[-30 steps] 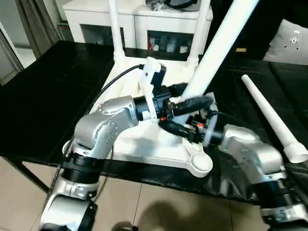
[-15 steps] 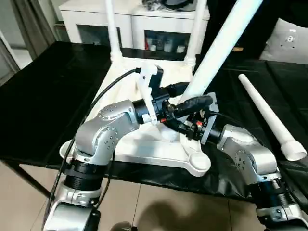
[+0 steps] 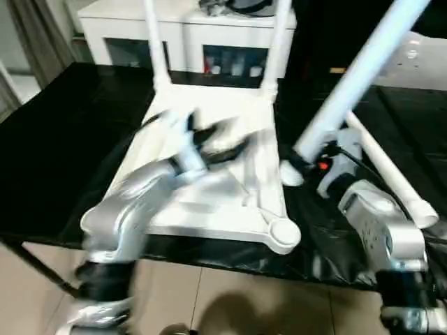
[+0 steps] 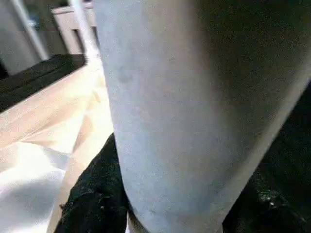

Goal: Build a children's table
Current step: Pick table leg

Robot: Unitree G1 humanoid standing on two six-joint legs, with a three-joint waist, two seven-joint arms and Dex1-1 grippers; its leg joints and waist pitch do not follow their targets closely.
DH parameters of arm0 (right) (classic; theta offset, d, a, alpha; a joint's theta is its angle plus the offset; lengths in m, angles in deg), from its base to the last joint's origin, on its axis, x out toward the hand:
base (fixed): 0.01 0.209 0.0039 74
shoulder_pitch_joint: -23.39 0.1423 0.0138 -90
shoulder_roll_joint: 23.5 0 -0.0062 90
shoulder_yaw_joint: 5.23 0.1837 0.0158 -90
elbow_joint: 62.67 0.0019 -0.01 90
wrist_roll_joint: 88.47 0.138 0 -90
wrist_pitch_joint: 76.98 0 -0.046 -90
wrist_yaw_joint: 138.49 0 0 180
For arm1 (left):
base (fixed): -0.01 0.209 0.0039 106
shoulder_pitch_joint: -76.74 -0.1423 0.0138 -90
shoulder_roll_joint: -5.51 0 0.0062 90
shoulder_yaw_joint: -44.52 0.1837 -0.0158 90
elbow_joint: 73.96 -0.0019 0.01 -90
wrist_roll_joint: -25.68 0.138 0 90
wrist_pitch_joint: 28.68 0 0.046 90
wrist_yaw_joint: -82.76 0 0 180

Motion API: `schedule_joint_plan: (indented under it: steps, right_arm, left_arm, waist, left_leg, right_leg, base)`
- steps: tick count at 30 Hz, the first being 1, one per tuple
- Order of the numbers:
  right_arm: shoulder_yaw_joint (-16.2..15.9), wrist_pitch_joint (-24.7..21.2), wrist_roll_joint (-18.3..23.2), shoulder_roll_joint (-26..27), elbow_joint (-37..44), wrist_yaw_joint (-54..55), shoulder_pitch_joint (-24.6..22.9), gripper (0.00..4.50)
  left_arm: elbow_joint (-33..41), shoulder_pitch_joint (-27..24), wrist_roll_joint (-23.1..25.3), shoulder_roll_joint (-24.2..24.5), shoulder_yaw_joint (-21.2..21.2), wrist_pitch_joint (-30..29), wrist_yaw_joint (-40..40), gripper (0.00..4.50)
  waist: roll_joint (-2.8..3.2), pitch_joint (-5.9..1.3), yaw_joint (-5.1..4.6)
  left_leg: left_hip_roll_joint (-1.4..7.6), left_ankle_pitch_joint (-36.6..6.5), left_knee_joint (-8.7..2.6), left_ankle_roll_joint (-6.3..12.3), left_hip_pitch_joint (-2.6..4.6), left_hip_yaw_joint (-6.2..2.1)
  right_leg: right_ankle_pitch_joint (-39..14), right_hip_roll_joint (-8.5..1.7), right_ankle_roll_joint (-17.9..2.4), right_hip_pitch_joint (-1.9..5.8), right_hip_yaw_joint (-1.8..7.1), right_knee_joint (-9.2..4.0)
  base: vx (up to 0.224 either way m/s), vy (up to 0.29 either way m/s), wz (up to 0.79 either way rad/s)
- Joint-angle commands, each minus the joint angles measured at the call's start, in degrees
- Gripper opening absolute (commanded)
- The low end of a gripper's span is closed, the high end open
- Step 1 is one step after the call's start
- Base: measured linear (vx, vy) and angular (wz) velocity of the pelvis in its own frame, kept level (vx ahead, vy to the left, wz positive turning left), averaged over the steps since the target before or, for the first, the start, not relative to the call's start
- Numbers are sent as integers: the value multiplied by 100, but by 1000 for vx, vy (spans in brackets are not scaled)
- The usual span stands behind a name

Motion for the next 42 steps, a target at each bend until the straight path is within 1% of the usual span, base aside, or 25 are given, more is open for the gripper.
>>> schedule_joint_plan:
  steps: [1,3,4,5,6,7,8,9,10,11,12,13,15,16,17,18,19,20,21,22,23,26,29,34,42]
  right_arm:
    - [-214,163,-224,16,426,91,-159,191]
    - [-301,178,-387,116,691,309,-444,191]
    - [-279,139,-355,147,722,350,-475,191]
    - [-233,57,-287,210,787,435,-539,191]
    - [-193,15,-237,246,850,492,-610,191]
    - [-198,-43,-269,238,947,550,-709,191]
    - [-211,-85,-319,225,1032,600,-785,191]
    - [-222,-113,-371,215,1103,642,-833,191]
    - [-249,-185,-444,196,1212,703,-910,191]
    - [-249,-185,-444,196,1212,703,-910,191]
    - [-272,-214,-467,181,1244,713,-941,191]
    - [-282,-221,-474,176,1257,717,-953,191]
    - [-289,-200,-479,167,1239,690,-953,191]
    - [-313,-149,-495,137,1235,661,-945,191]
    - [-313,-149,-495,137,1235,661,-945,191]
    - [-327,-123,-502,118,1235,647,-940,191]
    - [-321,-120,-511,105,1232,652,-934,191]
    - [-281,-102,-567,29,1213,677,-899,191]
    - [-245,-51,-612,-105,1177,612,-863,191]
    - [-155,14,-502,-198,1168,444,-810,191]
    - [-71,-7,-410,-264,1144,351,-756,191]
    - [-52,199,-283,-374,1007,14,-646,191]
    - [-4,86,13,-336,867,-212,-527,191]
    - [-213,64,343,-457,601,-1050,-437,191]
    - [-471,383,92,-440,271,-1186,-395,191]
  left_arm:
    - [-53,-64,366,178,29,219,-309,450]
    - [-170,-299,353,177,-31,276,-426,450]
    - [-171,-326,334,152,-54,263,-454,450]
    - [-173,-381,295,99,-103,236,-511,450]
    - [-166,-443,350,55,-115,313,-599,450]
    - [-153,-517,533,48,-21,430,-694,450]
    - [-156,-575,684,41,66,544,-752,450]
    - [-173,-614,780,27,131,640,-775,450]
    - [-192,-671,827,-52,173,703,-805,450]
    - [-192,-671,827,-52,173,703,-805,450]
    - [-193,-687,795,-103,156,685,-823,450]
    - [-197,-691,783,-118,150,685,-835,450]
    - [-202,-706,770,-148,214,687,-829,450]
    - [-204,-716,754,-166,258,692,-798,450]
    - [-204,-716,754,-166,258,692,-798,450]
    - [-203,-721,746,-177,279,693,-780,450]
    - [-201,-724,746,-172,284,697,-765,450]
    - [-191,-741,745,-145,315,716,-677,450]
    - [-192,-749,791,-61,388,737,-545,450]
    - [-189,-753,774,41,457,726,-333,450]
    - [-189,-744,717,132,504,689,-117,450]
    - [-171,-698,568,454,694,774,627,450]
    - [-189,-627,445,869,943,751,1461,450]
    - [-280,-516,465,1649,1545,471,2742,450]
    - [-975,-82,635,1721,1831,538,3319,411]
  waist:
    - [-31,-408,0]
    - [12,-400,4]
    - [-47,-395,47]
    - [81,-437,59]
    - [-106,-375,180]
    - [-162,-344,321]
    - [-120,-322,399]
    - [-90,-298,382]
    - [61,-363,258]
    - [197,-411,88]
    - [260,-439,103]
    - [289,-522,142]
    - [302,-544,87]
    - [287,-527,30]
    - [47,-561,-29]
    - [-94,-615,-22]
    - [-264,-644,211]
    - [-253,-515,199]
    - [-257,-499,202]
    - [-202,-480,228]
    - [-156,-442,195]
    - [-110,-365,115]
    - [-42,-294,-20]
    - [70,-283,-114]
    - [-16,-311,-132]
  left_leg:
    - [475,-763,-411,218,86,-258]
    - [443,-817,-403,232,59,-237]
    - [350,-780,-376,339,29,-175]
    - [357,-850,-236,91,333,61]
    - [236,-927,-204,24,187,58]
    - [224,-939,-66,81,158,1]
    - [265,-904,-62,80,208,-40]
    - [305,-870,-196,-8,237,-52]
    - [490,-997,-344,-392,582,33]
    - [1023,-1301,-511,-795,798,-105]
    - [1391,-1070,-683,-837,674,-212]
    - [1765,-128,-846,-565,383,-389]
    - [1607,828,-703,37,452,-167]
    - [1187,654,-629,755,326,-220]
    - [736,349,-240,1129,314,-34]
    - [289,222,-7,1126,123,115]
    - [-18,-119,219,880,-302,88]
    - [46,-42,72,483,-290,-14]
    - [49,-101,11,332,-283,-16]
    - [105,-377,-81,120,-233,-72]
    - [154,-564,-183,-43,-220,-98]
    - [212,-1247,-291,-316,-68,-124]
    - [264,-2143,-437,-413,70,-226]
    - [378,-2636,-633,-439,163,-307]
    - [334,-2126,-605,-379,154,-233]
  right_leg:
    - [-2042,-623,280,315,408,-517]
    - [-1913,-679,154,318,454,-484]
    - [-2050,-847,-56,375,547,-478]
    - [-2484,-691,12,110,834,-634]
    - [-2845,-759,-93,291,1096,-581]
    - [-3246,-895,-137,327,1410,-643]
    - [-3573,-844,-178,261,1531,-668]
    - [-3501,-623,-142,184,1417,-616]
    - [-2850,-14,206,-249,1072,-528]
    - [-2215,163,458,-489,780,-348]
    - [-1677,76,524,-464,662,-79]
    - [-673,-76,619,-428,485,689]
    - [-338,-192,237,-597,430,825]
    - [-273,-221,44,-389,448,720]
    - [249,-373,-387,-305,627,255]
    - [731,-428,-625,-97,712,170]
    - [2070,-869,-708,307,1052,4]
    - [1459,-762,-210,186,879,-35]
    - [699,-697,105,203,807,-85]
    - [-918,-605,573,187,808,-187]
    - [-1994,-499,768,182,802,-248]
    - [-3392,-359,811,43,722,-383]
    - [-3758,-357,480,67,618,-458]
    - [-2744,-422,-182,217,659,-390]
    - [-2565,-529,-460,235,752,-343]
  base:
    - [0,0,0]
    - [0,0,0]
    - [0,0,0]
    - [0,0,0]
    - [4,52,-34]
    - [13,87,-57]
    - [13,87,-57]
    - [-3,86,-53]
    - [-60,75,-39]
    - [-60,75,-39]
    - [-83,65,-25]
    - [-50,43,-23]
    - [-43,16,-23]
    - [-24,-99,-14]
    - [-24,-99,-14]
    - [-21,-156,-4]
    - [-63,-167,0]
    - [-63,-167,0]
    - [-87,-159,-4]
    - [-79,-120,-11]
    - [-79,-120,-11]
    - [-89,-41,-3]
    - [-69,16,-3]
    - [-39,68,-2]
    - [-6,16,-1]
